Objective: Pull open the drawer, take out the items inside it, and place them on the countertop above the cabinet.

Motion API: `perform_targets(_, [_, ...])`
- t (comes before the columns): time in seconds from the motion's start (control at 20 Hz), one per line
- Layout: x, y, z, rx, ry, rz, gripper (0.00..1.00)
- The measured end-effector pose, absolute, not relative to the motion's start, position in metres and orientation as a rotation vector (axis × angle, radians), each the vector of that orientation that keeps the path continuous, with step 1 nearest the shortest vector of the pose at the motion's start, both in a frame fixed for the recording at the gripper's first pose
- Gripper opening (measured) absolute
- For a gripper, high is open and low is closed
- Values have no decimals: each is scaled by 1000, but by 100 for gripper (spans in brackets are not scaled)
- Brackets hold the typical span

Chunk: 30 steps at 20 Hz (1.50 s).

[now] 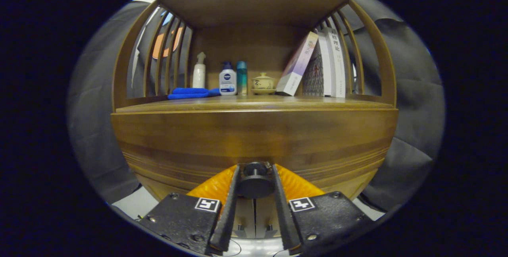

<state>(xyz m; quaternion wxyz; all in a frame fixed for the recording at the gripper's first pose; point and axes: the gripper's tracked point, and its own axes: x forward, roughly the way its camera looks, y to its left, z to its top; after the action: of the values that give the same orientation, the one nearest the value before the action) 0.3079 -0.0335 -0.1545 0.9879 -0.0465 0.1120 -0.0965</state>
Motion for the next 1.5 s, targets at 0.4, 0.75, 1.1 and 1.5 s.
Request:
perform_targets(0.4, [304, -34, -157, -73, 256, -185, 39])
perform_targets(0.75, [301, -33, -156, -73, 273, -171, 36])
perform_targets(1.1, [302, -33, -162, -64, 298, -159, 34])
perform_targets(1.5, [302, -32, -157, -73, 326, -107, 34])
